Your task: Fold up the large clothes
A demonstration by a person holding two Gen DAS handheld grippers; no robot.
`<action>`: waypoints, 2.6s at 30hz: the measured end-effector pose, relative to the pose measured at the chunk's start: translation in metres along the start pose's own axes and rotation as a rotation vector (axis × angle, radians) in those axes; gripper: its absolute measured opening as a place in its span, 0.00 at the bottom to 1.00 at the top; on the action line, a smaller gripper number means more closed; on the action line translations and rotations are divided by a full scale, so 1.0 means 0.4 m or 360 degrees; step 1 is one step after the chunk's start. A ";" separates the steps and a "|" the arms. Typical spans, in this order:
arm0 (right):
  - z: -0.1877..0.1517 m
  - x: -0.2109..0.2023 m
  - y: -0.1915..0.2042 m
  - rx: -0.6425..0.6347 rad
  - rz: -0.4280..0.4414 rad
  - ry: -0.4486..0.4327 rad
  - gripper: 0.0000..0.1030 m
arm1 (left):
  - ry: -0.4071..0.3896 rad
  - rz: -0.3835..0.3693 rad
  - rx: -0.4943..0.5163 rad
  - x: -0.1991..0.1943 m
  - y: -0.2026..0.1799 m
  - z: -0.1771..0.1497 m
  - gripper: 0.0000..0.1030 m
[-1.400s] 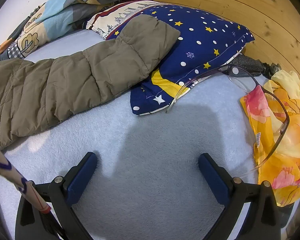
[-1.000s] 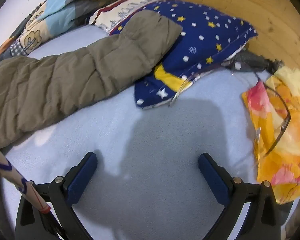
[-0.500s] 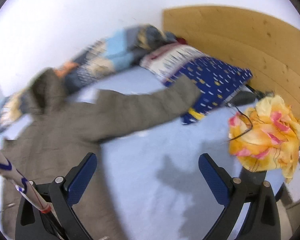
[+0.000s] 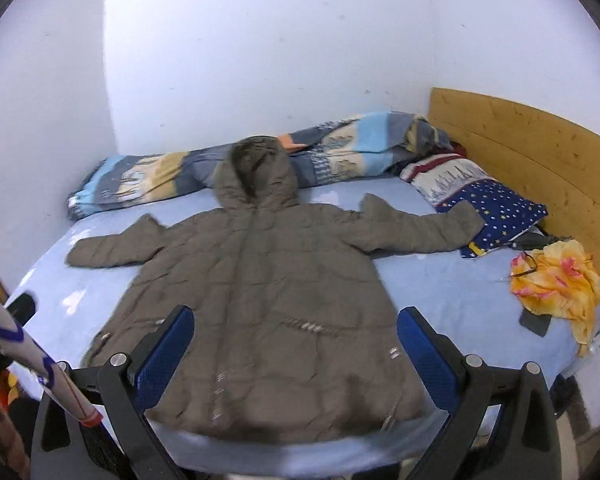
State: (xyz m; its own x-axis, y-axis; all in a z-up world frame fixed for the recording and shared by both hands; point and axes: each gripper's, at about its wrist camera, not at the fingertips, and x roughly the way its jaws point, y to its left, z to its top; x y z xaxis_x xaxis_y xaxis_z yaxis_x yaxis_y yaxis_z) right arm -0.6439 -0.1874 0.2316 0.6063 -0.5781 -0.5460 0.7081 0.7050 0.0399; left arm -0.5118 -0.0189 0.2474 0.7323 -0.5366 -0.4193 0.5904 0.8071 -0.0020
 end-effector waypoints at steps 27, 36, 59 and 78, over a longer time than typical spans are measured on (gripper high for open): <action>-0.009 -0.020 0.061 -0.0134 -0.0041 -0.0005 1.00 | 0.0108 -0.0036 0.0016 0.032 -0.014 0.023 1.00; -0.014 -0.012 0.060 -0.0132 -0.0039 0.0013 1.00 | 0.0117 -0.0035 0.0026 0.041 -0.024 0.021 1.00; -0.032 -0.025 0.052 -0.0111 -0.0006 0.0007 1.00 | 0.0101 -0.0032 0.0060 0.028 -0.038 0.003 1.00; 0.033 0.040 -0.130 0.0112 0.0090 0.0059 1.00 | 0.0111 -0.0315 0.0032 0.122 -0.133 0.175 1.00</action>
State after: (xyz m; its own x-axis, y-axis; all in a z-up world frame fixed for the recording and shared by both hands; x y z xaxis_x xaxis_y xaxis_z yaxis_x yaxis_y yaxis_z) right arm -0.6662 -0.2386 0.2318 0.6330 -0.5219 -0.5718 0.6977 0.7047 0.1291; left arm -0.4837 -0.1053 0.2904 0.5766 -0.6651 -0.4744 0.7273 0.6824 -0.0727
